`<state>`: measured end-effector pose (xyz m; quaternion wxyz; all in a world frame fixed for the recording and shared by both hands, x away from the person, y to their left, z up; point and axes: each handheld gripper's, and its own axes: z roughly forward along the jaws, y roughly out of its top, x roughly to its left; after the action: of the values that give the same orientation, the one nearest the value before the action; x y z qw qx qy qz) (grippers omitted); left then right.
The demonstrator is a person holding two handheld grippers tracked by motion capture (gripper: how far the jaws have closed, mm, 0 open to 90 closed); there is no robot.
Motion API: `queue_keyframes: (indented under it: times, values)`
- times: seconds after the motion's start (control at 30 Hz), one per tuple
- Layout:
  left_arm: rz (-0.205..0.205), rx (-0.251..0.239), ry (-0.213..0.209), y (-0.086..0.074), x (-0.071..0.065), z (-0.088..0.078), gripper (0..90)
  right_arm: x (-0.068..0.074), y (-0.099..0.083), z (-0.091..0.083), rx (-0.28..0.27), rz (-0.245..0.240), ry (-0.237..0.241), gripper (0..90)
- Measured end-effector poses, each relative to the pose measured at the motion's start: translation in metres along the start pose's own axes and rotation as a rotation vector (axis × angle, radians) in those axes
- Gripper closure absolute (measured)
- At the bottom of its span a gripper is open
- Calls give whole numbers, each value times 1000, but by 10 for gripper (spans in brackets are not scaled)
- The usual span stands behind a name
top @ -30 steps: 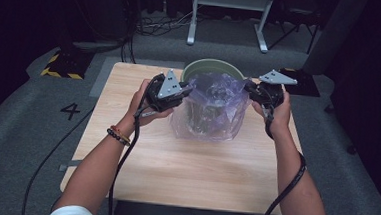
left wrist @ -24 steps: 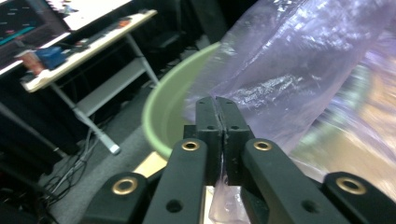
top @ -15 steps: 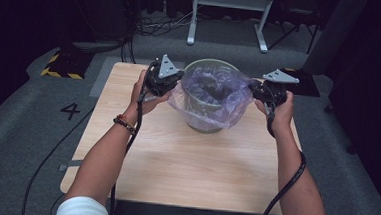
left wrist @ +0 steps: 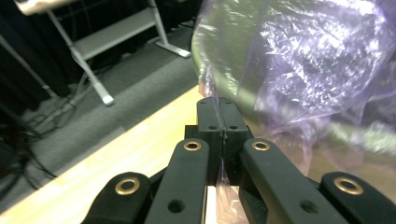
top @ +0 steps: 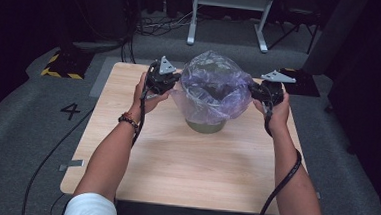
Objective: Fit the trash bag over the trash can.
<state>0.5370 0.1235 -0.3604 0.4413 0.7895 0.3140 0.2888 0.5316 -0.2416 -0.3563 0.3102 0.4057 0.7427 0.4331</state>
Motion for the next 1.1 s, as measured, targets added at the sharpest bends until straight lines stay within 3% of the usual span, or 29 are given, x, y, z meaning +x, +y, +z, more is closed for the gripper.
queue_keyframes:
  times: [0.17,0.33,0.5,0.73,0.8,0.87,0.93,1.0,1.1]
  values:
    - [23,28,-34,-8,-4,7,899,-1,-5,2,3,-13,26,816]
    - [15,37,-72,-14,-9,14,899,3,-10,5,14,-49,64,819]
    - [33,73,-77,-24,-12,22,899,4,-19,8,31,-65,76,829]
    - [0,78,-92,-36,-12,25,899,1,-30,12,34,-39,71,816]
    - [-20,58,-131,-39,-13,24,899,1,-31,11,23,-32,93,819]
    - [-24,48,-132,-40,-15,24,899,5,-34,13,14,-53,127,837]
    - [-31,43,-137,-41,-14,24,899,6,-34,13,17,-60,120,837]
    - [-34,44,-108,-42,-14,24,886,5,-35,14,12,-45,129,819]
    - [-47,36,-73,-41,-11,24,811,3,-35,14,17,-44,84,673]
